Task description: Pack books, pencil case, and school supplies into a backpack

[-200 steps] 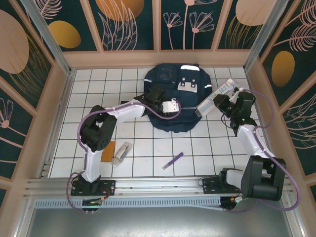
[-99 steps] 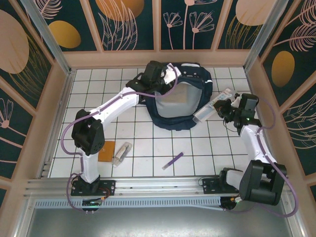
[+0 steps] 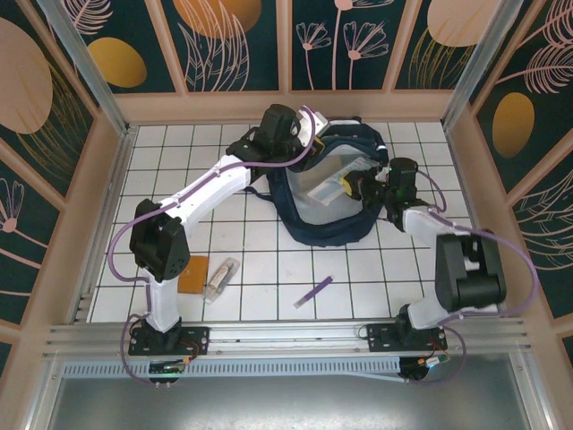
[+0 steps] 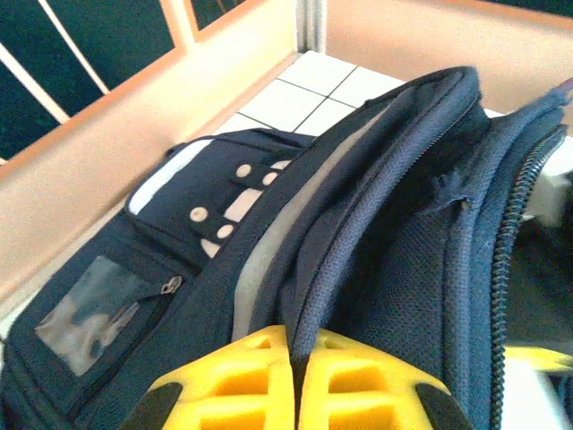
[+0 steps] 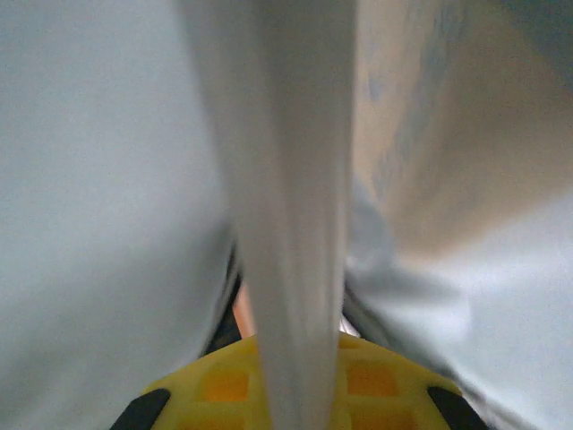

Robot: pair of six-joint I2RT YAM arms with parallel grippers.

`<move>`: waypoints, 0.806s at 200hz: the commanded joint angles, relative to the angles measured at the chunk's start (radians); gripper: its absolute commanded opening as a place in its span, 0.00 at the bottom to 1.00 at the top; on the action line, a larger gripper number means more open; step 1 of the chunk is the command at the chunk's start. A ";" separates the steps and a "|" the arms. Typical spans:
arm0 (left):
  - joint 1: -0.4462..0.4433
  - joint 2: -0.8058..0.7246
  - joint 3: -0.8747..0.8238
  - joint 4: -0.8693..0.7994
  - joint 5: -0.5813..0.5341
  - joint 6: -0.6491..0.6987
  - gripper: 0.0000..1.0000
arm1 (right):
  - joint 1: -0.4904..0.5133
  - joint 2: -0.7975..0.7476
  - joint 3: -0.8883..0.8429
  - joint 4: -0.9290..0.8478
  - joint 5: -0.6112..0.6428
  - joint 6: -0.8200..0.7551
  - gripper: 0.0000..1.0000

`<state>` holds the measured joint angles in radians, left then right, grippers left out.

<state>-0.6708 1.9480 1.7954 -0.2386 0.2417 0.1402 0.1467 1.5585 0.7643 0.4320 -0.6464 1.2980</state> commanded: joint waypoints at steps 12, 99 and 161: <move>-0.014 -0.079 0.036 0.153 0.113 -0.110 0.00 | 0.067 0.143 0.039 0.325 0.268 0.228 0.00; -0.023 -0.088 0.003 0.163 0.095 -0.160 0.00 | 0.189 0.514 0.293 0.470 0.613 0.387 0.25; 0.025 -0.054 -0.031 0.136 -0.002 -0.114 0.00 | 0.161 0.177 0.066 0.102 0.463 0.258 0.56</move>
<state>-0.6781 1.9434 1.7741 -0.2043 0.2718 0.0097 0.3283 1.8919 0.9215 0.6662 -0.1246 1.6062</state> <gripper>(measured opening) 0.046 0.559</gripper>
